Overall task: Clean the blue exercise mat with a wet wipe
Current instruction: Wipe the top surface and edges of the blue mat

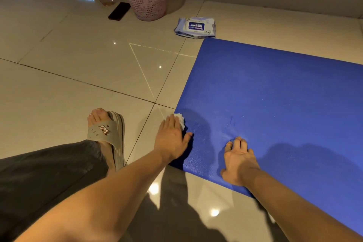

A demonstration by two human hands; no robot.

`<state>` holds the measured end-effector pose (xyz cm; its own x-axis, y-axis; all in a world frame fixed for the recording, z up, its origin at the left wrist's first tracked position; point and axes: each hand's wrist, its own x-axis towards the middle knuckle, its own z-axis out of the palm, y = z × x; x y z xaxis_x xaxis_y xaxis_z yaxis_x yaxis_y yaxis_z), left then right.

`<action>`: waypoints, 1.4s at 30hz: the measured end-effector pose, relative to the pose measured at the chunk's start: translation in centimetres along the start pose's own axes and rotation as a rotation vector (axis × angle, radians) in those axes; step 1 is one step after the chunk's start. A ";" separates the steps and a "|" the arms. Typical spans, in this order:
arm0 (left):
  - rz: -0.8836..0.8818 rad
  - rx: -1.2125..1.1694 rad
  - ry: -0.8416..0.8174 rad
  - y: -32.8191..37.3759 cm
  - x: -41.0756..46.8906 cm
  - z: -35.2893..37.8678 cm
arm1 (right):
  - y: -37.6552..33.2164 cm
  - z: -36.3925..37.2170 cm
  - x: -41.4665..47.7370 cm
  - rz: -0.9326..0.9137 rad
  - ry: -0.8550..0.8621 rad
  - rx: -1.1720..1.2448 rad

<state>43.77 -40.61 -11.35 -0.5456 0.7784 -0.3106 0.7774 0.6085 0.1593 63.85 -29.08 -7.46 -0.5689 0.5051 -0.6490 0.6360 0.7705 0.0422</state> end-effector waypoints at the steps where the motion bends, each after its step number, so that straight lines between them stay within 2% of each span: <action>1: 0.028 -0.014 -0.006 0.1 -0.2 0.0 | 0.0 0.0 0.0 -0.005 -0.001 0.008; 6: 0.264 -0.042 -0.075 3.8 -1.5 1.1 | 1.2 -1.4 0.3 -0.023 -0.003 0.154; 10: 0.491 0.039 -0.076 7.0 -0.7 1.9 | 4.2 -2.7 1.7 0.062 0.164 0.371; 12: 0.468 0.061 -0.052 6.7 -0.3 1.5 | 5.6 -2.8 2.7 0.137 0.209 0.357; 16: 0.251 0.044 0.034 2.7 0.2 -0.1 | 6.9 -3.2 4.6 0.191 0.103 0.367; 20: 0.019 -0.210 0.056 0.4 0.8 -0.3 | 5.6 -2.1 5.9 0.178 0.028 0.287; 23: 0.065 -0.230 0.072 1.9 1.0 0.8 | 5.5 -2.2 6.3 0.184 -0.007 0.245; 27: 0.347 -0.209 0.026 6.1 0.6 1.8 | 5.6 -3.0 6.4 0.179 -0.086 0.200; 29: 0.479 -0.134 0.005 7.6 0.6 2.0 | 5.5 -3.3 6.6 0.177 -0.116 0.173; 31: 0.514 -0.011 -0.019 7.9 0.9 2.2 | 5.5 -3.7 6.8 0.171 -0.148 0.139; 33: 0.459 0.057 -0.003 6.9 1.3 1.7 | 5.7 -4.1 6.8 0.164 -0.191 0.108; 38: 0.111 0.080 0.040 1.4 3.1 -0.9 | 5.6 -4.8 7.1 0.157 -0.240 0.047; 40: 0.071 0.036 0.004 -0.1 3.4 -1.5 | 5.2 -4.5 7.1 0.167 -0.234 0.032; 42: 0.127 0.029 0.002 -0.2 3.4 -1.5 | 5.0 -4.4 7.2 0.176 -0.224 0.028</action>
<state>41.23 -37.84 -11.00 -0.4426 0.8493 -0.2877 0.8491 0.5001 0.1700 60.70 -19.88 -8.57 -0.3211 0.5289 -0.7856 0.7306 0.6662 0.1499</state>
